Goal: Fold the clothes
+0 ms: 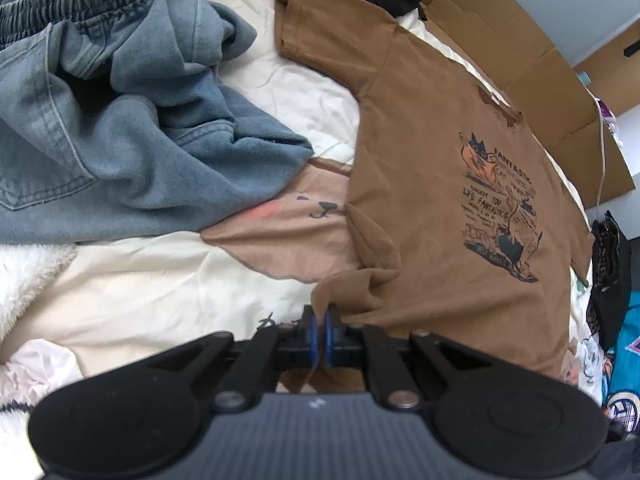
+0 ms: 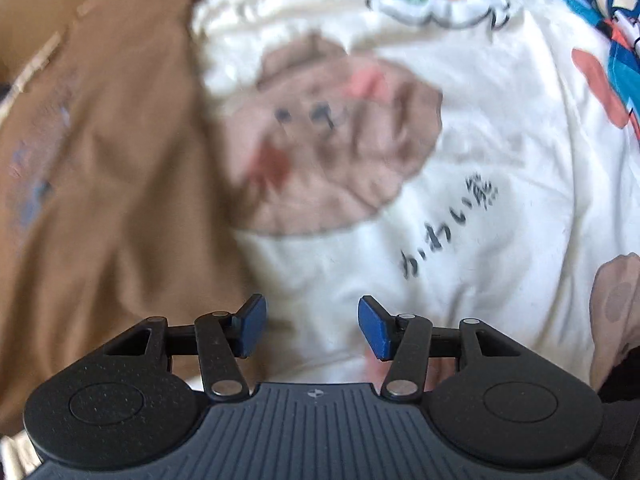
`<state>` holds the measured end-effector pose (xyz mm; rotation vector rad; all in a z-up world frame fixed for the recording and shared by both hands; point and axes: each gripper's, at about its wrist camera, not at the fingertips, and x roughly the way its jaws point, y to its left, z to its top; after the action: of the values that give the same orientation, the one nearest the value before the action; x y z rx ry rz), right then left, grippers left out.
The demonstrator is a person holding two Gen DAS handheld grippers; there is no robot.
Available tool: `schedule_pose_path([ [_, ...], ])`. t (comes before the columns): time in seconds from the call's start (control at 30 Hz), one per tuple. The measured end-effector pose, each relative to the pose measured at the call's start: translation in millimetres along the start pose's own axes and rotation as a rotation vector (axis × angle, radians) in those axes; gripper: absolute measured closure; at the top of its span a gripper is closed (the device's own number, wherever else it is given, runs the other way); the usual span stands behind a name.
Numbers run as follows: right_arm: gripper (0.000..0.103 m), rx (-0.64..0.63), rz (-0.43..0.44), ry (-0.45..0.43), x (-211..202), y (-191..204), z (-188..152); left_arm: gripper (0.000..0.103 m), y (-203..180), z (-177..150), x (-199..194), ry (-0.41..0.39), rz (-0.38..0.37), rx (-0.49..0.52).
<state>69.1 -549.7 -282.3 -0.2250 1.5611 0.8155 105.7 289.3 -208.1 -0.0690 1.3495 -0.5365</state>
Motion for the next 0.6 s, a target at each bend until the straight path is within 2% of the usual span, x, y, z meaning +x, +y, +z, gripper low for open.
schedule_pose_path([
  [0.1,0.045,-0.034,0.012,0.046,12.1,2.3,-2.6,0.099,1.4,-1.3,1.5,0.004,0.0,-0.004],
  [0.33,0.044,-0.038,0.237,0.053,-4.7,21.0,2.2,0.098,3.4,-4.5,1.9,0.011,0.001,-0.003],
  [0.43,0.044,-0.082,0.278,0.087,-1.6,36.5,7.6,0.098,4.3,-5.4,2.3,0.011,0.0,-0.011],
  [0.6,0.044,-0.055,0.326,0.138,6.4,46.1,13.5,0.098,2.5,-5.9,4.0,0.016,0.002,-0.005],
])
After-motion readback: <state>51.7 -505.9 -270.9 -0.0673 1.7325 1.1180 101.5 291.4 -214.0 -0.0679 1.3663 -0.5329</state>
